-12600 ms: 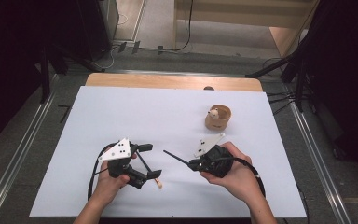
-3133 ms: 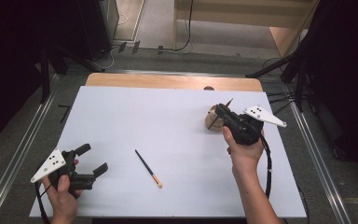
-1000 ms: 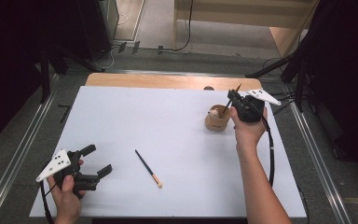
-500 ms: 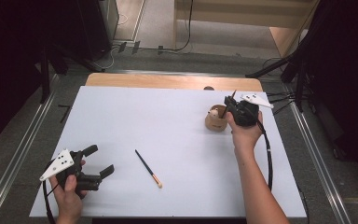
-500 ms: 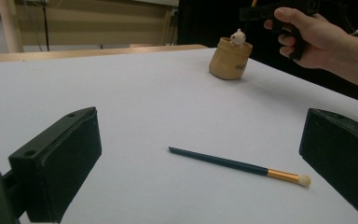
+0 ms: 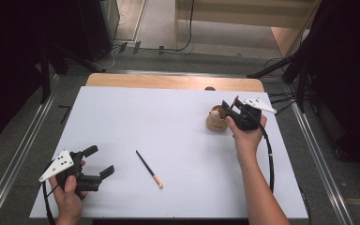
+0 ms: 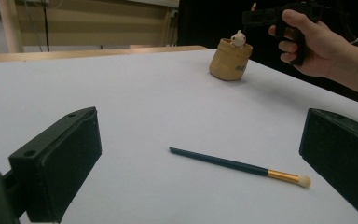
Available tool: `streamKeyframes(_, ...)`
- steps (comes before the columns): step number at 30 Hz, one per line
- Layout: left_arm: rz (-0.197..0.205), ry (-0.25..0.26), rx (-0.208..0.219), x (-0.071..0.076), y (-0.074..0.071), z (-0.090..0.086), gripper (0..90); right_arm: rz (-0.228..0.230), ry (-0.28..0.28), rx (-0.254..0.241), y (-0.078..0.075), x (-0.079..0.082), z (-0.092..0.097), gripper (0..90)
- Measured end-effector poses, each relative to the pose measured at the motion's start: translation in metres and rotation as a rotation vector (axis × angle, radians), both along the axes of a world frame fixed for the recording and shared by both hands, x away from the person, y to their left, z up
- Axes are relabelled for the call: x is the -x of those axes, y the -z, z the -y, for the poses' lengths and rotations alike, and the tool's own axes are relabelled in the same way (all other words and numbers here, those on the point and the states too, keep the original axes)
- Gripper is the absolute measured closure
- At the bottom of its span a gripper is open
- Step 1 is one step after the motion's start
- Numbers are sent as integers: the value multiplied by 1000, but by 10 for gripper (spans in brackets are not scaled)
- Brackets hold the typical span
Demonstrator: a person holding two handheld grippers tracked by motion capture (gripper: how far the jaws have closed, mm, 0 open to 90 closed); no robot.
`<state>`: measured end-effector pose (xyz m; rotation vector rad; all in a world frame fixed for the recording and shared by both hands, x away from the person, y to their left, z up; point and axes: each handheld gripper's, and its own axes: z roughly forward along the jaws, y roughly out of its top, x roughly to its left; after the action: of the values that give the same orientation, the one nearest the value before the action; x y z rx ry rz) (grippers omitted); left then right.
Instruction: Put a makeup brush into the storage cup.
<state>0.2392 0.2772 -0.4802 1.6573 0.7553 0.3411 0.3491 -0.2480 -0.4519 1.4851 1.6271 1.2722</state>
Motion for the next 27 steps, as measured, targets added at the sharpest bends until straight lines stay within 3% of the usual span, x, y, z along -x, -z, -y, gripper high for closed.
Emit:
streamKeyframes(2, 0, 1, -1, 0, 0, 0, 0, -4, -3, -6, -1, 6, 3, 257)
streamKeyframes(8, 1, 3, -7, 0, 0, 1, 0, 25, -41, -5, 4, 27, 12, 111)
streamKeyframes(14, 1, 2, -12, 0, 0, 2, 0, 54, -93, -13, 10, 51, 21, 56)
streamKeyframes(27, 2, -12, -15, -1, 0, -2, 0, 56, -117, -8, 26, 100, 39, 37)
